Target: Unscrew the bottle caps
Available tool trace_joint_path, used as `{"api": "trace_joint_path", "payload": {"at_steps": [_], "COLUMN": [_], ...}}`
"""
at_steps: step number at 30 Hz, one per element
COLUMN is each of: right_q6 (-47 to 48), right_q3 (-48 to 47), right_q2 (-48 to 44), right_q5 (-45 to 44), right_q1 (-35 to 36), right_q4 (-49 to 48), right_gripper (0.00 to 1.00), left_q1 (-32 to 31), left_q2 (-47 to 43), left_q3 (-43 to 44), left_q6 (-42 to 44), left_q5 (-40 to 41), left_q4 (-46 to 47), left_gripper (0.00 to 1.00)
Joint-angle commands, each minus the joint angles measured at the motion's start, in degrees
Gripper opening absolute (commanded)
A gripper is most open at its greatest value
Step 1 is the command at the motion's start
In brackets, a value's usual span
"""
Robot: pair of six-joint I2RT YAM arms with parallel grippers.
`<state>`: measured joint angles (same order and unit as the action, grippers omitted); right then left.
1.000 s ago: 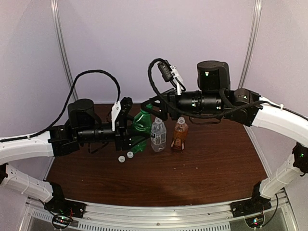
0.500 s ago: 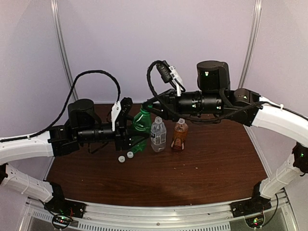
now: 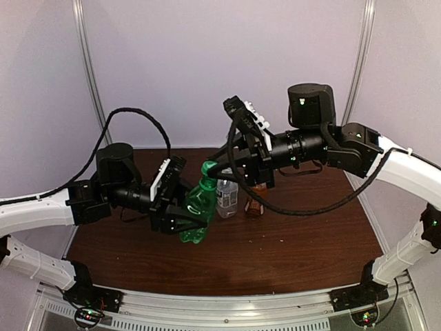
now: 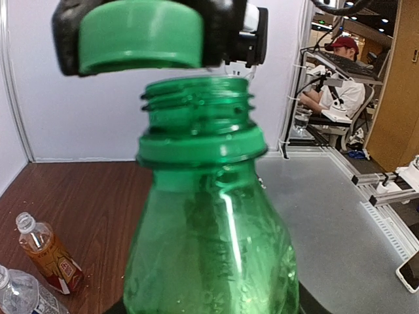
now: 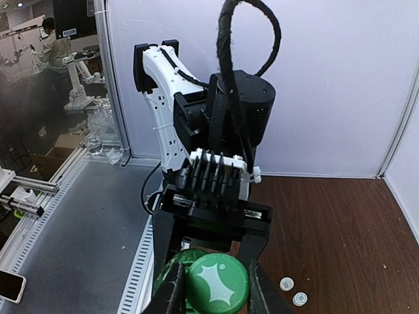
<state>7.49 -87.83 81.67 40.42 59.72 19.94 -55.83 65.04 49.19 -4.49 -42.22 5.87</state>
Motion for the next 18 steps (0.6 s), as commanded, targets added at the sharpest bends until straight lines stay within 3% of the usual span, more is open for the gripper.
{"api": "trace_joint_path", "payload": {"at_steps": [1,7,18], "right_q6": [2.46,-2.21,-7.13], "right_q3": [-1.12,1.42,7.15], "right_q2": [-0.45,-4.23,-8.04], "right_q5": [4.26,-3.20,-15.01], "right_q1": [-1.44,-2.32,-2.33], "right_q4": [-0.58,-3.86,-2.83], "right_gripper": [0.21,0.22,0.21], "left_q1": [-0.04,0.90,1.47], "left_q2": [-2.72,-5.67,-11.18], "left_q3": [-0.91,-2.05,-0.79], "left_q6": [1.04,1.71,-1.45], "left_q5": [-3.65,10.91,48.58], "left_q4": [2.13,-1.04,-7.99], "left_gripper": [0.09,0.09,0.12]}}
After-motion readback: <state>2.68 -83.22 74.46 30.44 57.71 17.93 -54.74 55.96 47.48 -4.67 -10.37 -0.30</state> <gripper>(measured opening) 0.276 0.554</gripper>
